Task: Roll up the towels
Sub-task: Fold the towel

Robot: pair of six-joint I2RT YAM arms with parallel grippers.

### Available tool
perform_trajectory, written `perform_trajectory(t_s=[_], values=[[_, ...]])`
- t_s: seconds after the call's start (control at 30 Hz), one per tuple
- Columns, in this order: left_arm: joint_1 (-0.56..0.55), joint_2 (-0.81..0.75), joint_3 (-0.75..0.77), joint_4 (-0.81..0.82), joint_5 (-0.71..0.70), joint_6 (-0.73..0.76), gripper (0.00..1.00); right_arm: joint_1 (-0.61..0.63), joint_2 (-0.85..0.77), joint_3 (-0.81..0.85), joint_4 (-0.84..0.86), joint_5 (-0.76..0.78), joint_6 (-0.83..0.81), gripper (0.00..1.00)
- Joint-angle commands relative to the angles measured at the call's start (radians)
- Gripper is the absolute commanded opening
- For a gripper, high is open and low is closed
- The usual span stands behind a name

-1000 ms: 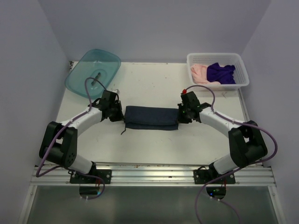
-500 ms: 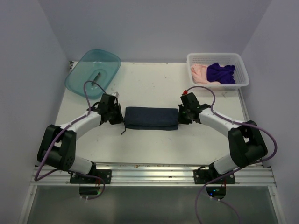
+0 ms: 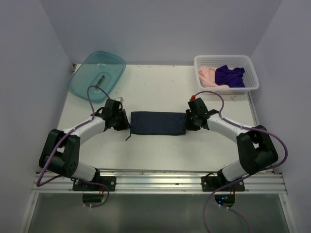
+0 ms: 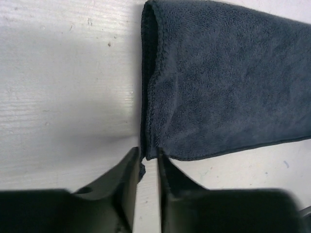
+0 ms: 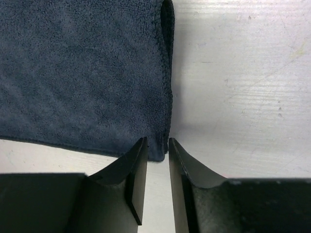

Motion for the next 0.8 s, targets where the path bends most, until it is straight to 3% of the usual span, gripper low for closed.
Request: perform_trajectory(t_s=[0.0,0.07,0.1,0.2,0.37,0.43,0.47,0.57,0.77], values=[[0.009,-0.018,-0.012,0.025,0.016,-0.024,0.29,0.001,-0.030,-0.003,0.013,0.022,-0.003,0.30],[0.009,-0.043,-0.009,0.016,0.021,-0.026,0.37,0.003,-0.045,0.005,-0.005,0.034,-0.009,0.32],[0.009,-0.054,-0.008,0.002,0.016,-0.026,0.46,0.001,-0.051,0.010,-0.012,0.040,-0.012,0.34],[0.010,-0.098,0.012,-0.031,-0.005,-0.024,0.49,0.003,-0.076,0.025,-0.036,0.057,-0.021,0.35],[0.002,-0.106,0.067,-0.024,-0.009,-0.021,0.47,0.004,-0.084,0.065,-0.045,0.065,-0.020,0.33],[-0.008,-0.085,0.093,-0.013,0.005,-0.024,0.44,0.015,-0.053,0.098,-0.039,0.054,-0.021,0.26],[-0.033,-0.054,0.127,-0.006,0.004,-0.026,0.43,0.027,-0.041,0.114,-0.042,0.054,-0.026,0.17],[-0.065,0.021,0.191,0.016,0.002,-0.029,0.41,0.035,0.022,0.175,-0.036,0.056,-0.037,0.11],[-0.062,0.196,0.314,0.031,-0.051,0.000,0.39,0.031,0.180,0.335,-0.062,0.073,-0.073,0.11]])
